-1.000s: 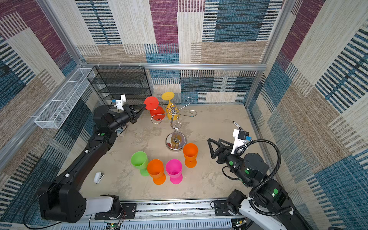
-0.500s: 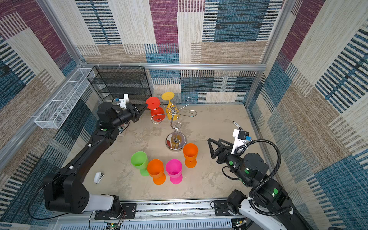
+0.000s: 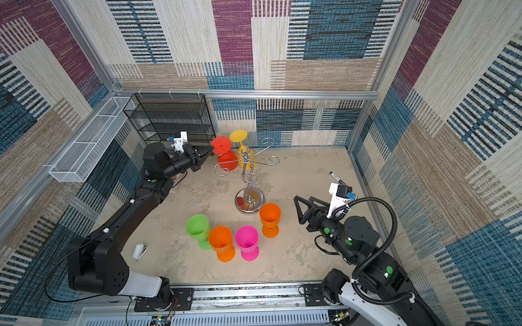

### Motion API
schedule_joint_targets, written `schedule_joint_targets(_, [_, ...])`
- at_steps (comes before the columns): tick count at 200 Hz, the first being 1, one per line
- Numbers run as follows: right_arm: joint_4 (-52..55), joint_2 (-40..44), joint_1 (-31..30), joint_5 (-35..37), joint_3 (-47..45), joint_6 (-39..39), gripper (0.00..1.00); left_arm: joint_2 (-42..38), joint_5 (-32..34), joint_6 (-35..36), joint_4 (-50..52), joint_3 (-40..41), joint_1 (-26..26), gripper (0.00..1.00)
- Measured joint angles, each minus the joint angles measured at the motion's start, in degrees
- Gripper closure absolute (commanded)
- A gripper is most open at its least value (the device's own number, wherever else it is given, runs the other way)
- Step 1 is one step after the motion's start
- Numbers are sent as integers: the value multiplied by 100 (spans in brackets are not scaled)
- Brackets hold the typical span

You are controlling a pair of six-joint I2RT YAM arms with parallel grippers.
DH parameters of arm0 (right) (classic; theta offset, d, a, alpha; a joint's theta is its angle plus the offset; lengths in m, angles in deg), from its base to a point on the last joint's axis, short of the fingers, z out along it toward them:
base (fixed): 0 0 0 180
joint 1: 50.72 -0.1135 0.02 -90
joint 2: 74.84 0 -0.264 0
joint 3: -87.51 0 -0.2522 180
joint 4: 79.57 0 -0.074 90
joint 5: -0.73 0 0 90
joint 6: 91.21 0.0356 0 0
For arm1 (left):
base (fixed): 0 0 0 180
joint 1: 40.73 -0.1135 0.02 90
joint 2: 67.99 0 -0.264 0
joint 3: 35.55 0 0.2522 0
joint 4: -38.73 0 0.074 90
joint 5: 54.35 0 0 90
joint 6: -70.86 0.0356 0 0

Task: Take the wine glass off the wine glass rack
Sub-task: Pick up the wine glass from the wine glass rack.

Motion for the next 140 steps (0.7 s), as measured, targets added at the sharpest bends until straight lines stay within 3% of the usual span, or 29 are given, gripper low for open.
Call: schedule_joint_targets(140, [-17,15,0,-13,-92,2,24,-634,-216,538,824,184,46,100])
